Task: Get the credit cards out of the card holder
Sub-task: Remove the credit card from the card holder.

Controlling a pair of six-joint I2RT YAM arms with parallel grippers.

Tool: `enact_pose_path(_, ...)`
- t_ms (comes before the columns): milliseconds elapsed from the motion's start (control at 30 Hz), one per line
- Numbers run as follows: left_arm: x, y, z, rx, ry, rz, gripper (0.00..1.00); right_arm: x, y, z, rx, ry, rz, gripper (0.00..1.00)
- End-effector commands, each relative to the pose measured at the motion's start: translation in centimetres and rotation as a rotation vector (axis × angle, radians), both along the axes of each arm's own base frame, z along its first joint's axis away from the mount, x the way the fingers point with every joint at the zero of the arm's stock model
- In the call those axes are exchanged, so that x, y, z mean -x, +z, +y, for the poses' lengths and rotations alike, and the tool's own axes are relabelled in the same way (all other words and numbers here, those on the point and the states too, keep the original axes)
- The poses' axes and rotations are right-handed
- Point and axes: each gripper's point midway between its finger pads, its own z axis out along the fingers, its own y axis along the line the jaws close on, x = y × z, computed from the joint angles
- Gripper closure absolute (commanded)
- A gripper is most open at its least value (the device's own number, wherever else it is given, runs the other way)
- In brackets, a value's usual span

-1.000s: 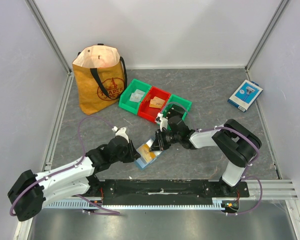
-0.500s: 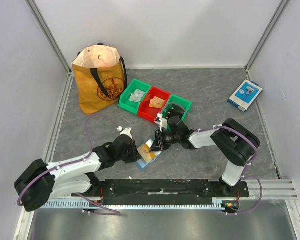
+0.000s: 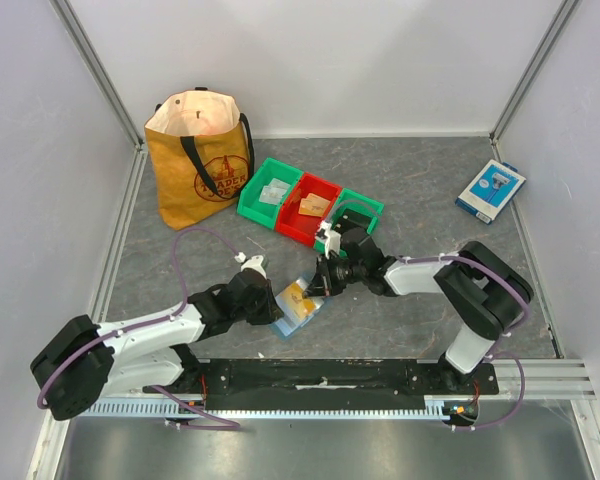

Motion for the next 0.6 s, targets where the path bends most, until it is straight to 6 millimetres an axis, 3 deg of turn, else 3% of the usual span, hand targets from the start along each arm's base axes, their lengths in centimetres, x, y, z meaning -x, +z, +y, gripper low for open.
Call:
enact_pose_path(0, 1.2, -2.3, 2.3, -0.108, 0.02, 0.062, 0.9, -2.2, 1.3, -1.8, 0.032, -0.083, -0.101, 1.0)
enact_pose_path(200, 0.7, -1.5, 2.0, -0.087, 0.028, 0.039, 0.84, -3.0, 3.3, -3.1, 0.022, -0.152, -0.158, 1.0)
enact_pose_path(367, -0.6, 1.2, 0.4, 0.035, 0.037, -0.05, 0.59, -3.1, 6.0, -3.2, -0.075, -0.236, -0.178, 1.0)
enact_pose_path(567, -2.4, 7.3, -1.5, 0.243, 0.043, -0.234, 0.27, -2.9, 9.9, -3.5, -0.25, -0.346, -0.176, 1.0)
